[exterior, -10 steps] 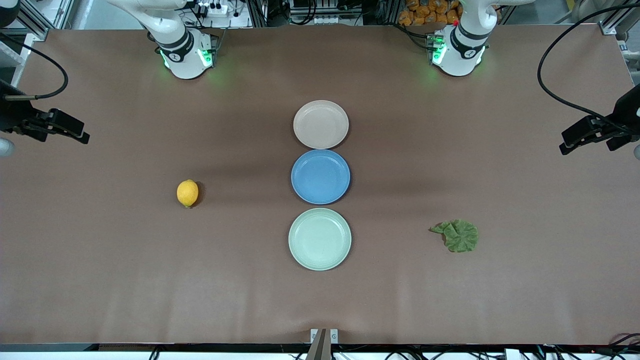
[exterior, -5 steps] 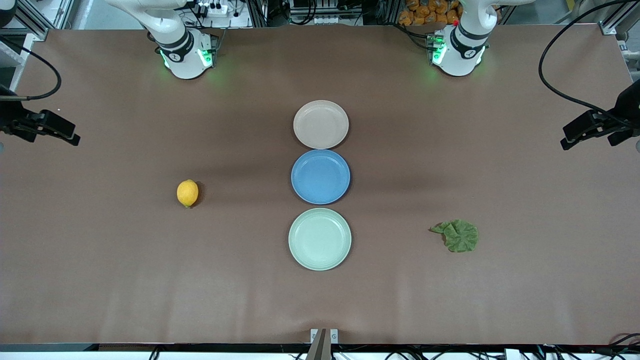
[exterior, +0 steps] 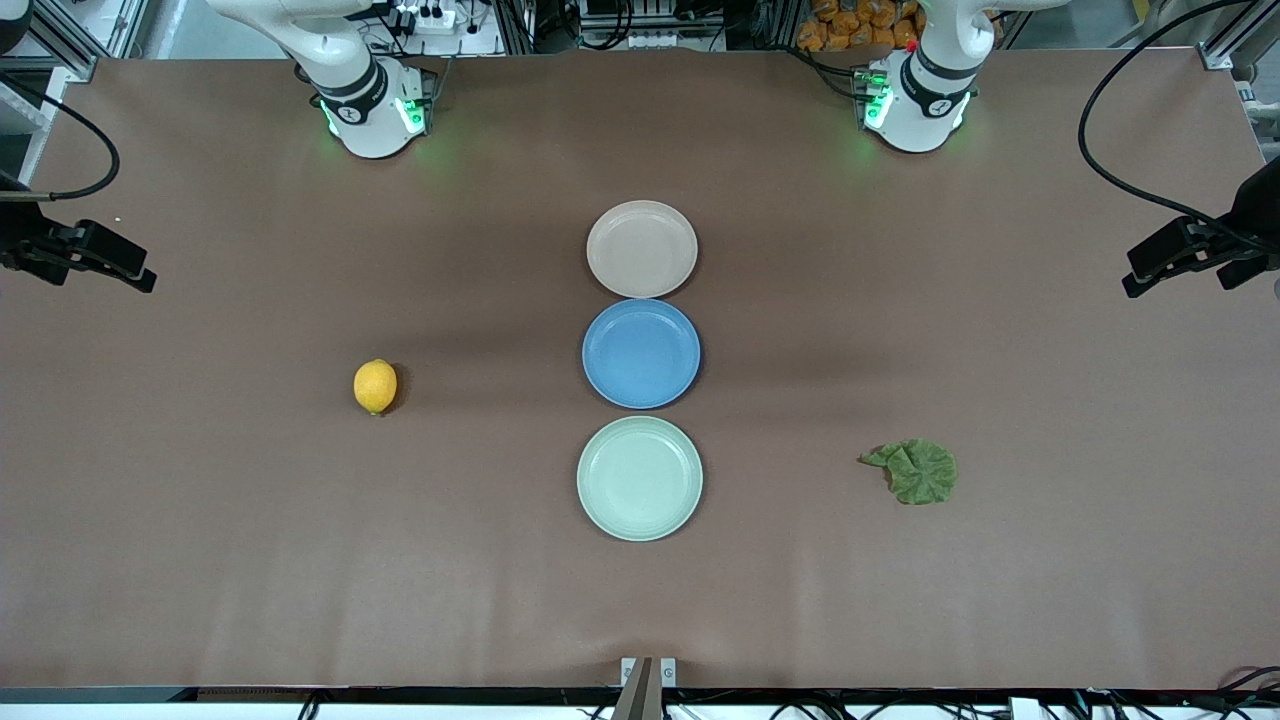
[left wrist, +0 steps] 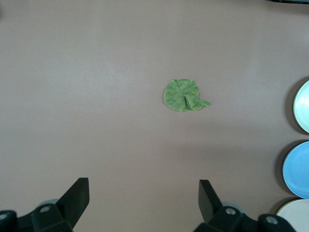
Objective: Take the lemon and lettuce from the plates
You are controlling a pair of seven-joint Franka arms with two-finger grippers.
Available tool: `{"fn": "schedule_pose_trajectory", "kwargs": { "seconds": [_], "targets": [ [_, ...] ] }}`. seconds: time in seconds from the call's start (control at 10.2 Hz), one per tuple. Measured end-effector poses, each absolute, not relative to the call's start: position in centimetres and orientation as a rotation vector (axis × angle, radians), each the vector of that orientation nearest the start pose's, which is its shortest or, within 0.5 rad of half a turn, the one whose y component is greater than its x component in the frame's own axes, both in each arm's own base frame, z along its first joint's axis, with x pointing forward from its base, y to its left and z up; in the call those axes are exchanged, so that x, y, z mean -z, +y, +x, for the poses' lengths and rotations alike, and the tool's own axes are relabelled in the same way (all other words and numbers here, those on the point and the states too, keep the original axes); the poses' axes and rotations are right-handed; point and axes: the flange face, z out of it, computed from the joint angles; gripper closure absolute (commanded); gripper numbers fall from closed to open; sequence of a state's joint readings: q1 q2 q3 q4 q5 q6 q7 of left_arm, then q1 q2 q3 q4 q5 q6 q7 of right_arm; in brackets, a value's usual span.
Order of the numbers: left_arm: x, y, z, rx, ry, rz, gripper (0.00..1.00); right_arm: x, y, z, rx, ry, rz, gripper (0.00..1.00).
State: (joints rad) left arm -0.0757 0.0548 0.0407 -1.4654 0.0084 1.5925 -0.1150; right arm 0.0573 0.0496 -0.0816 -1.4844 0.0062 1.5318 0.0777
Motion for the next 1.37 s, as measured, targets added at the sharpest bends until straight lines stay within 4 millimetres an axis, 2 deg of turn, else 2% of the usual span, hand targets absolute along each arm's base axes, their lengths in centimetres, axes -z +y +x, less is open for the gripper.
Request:
{"fn": "schedule_pose_trajectory", "kwargs": {
  "seconds": [0.39, 0.68, 1.37],
  "targets": [
    [-64.6, -2.0, 57.4, 0.115, -0.125, -3.132, 0.00, -63.8, -1.1, 56.6, 0.009, 0.157, -3.133, 0.00],
    [-64.6, -2.1, 57.4, 0.117, -0.125, -3.141, 0.00, -63.8, 1.0, 56.3, -0.015, 0.100, -3.134, 0.00],
    [-64.4, -2.2, 57.5, 0.116, -0.124, -3.142, 0.00, -64.2, 0.9, 55.8, -0.006, 0.100, -3.133, 0.00]
  ]
}}
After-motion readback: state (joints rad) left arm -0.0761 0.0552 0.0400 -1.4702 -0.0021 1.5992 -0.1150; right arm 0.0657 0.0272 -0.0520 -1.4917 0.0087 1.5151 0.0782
